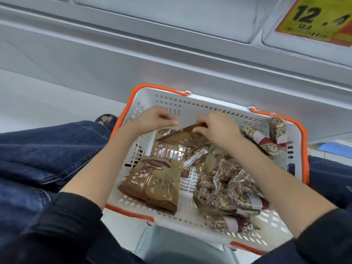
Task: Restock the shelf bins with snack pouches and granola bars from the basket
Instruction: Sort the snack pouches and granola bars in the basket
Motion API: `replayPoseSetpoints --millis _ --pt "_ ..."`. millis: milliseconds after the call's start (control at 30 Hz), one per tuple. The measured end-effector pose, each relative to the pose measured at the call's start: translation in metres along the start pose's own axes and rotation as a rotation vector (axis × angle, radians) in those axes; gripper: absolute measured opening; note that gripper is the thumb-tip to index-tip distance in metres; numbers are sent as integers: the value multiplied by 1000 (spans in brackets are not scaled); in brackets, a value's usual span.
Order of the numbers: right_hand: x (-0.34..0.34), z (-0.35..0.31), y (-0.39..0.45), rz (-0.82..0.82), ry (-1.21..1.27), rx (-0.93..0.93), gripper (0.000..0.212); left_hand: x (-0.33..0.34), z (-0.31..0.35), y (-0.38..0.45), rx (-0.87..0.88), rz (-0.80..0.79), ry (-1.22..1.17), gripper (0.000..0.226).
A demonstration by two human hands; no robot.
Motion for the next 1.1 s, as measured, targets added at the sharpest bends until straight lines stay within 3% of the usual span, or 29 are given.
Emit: replayPoseSetpoints --millis 67,200,267,400,533,600,700,833,900,1100 --pt "-7 14 -26 -8 -30 46 20 -3 -30 0 -146 62 87 33" --pt "-3 24 -75 -225 -87 86 13 28 -78 1 -394 -55 377 60" --pt "2 24 -91 -248 -118 86 10 48 -84 0 -482 -91 348 53" --pt "5 28 -108 -154 -15 153 11 76 -91 3 -543 -96 275 11" --pt "6 37 -105 -108 153 247 10 80 -106 13 -627 6 122 20" --pt "4 41 -101 -96 191 279 9 79 -109 14 -629 60 62 12" --pt "-3 46 -93 -9 243 296 11 79 -106 13 -594 35 130 27" --pt "-13 47 -86 175 312 309 26 75 -80 15 -459 32 321 17" --pt "-16 47 -84 224 341 318 37 68 -71 13 -375 85 468 27" --pt "-23 41 -87 275 395 271 20 30 -50 5 -257 121 801 26"
Point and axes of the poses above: each hand's wrist, its own y-axis towards the middle knuckle, its own x-axis out of the palm, z = x × y, the point moved 1 cm from there along y, towards the middle knuckle, and after that the axes turned 8 degrees about z, right-handed, at the moved point
